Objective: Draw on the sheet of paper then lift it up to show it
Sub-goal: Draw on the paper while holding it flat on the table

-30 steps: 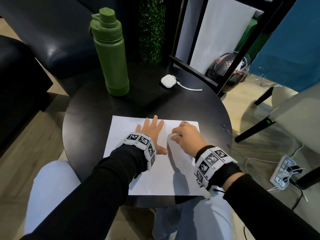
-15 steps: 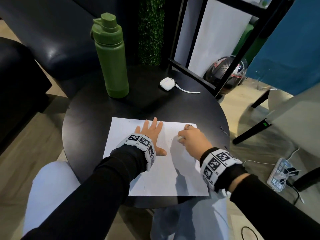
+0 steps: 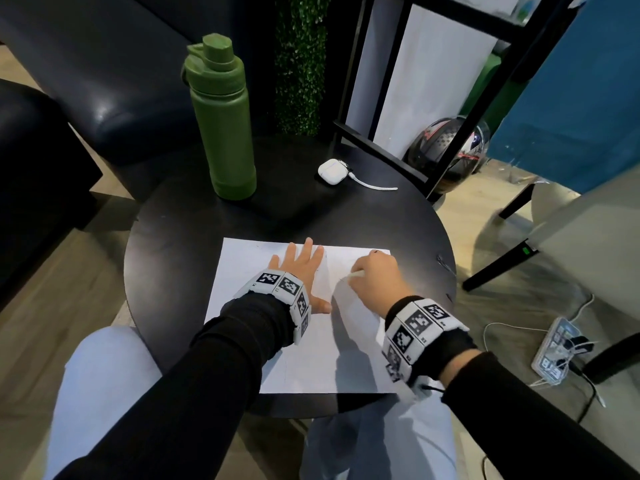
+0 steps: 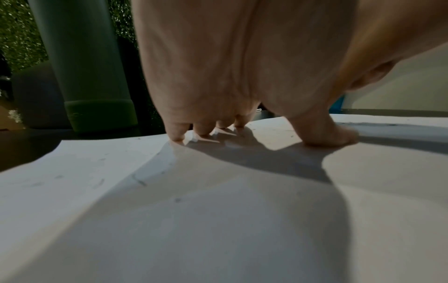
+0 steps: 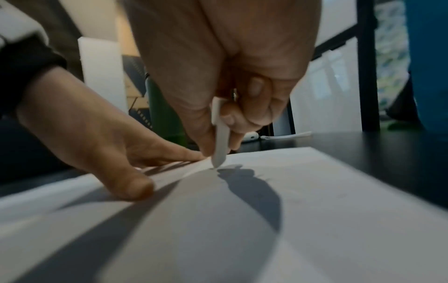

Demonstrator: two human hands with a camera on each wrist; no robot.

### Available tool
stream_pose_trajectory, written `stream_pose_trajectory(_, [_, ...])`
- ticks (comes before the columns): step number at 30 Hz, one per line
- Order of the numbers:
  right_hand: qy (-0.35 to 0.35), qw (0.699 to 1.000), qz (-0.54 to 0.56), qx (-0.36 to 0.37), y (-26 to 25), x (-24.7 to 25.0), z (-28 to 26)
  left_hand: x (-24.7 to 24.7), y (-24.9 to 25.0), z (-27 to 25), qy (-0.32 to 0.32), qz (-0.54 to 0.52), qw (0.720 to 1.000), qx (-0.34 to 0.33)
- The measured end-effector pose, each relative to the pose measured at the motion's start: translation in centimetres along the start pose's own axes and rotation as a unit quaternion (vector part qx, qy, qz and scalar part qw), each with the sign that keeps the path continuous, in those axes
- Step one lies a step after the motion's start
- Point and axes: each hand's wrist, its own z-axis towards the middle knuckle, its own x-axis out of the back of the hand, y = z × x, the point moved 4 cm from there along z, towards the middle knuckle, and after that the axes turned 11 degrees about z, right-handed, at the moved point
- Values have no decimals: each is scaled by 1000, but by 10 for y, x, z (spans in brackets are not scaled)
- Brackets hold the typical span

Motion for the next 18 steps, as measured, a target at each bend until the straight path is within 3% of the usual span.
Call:
stream_pose_trajectory(4, [-10, 997, 69, -25, -19, -23, -5, -3, 0, 4, 21, -4, 1000, 6])
stream_pose_trajectory(10, [11, 995, 17, -92, 9, 4, -7, -1, 0, 2, -4, 6, 1000, -9])
stream_pose_trajectory(15, [-46, 997, 39, -54, -16, -12, -4, -2, 2, 3, 21, -10, 1000, -2])
stream_pose_trajectory(18, [-32, 996, 51, -69, -9, -9, -4, -1, 1, 2, 19, -13, 1000, -5])
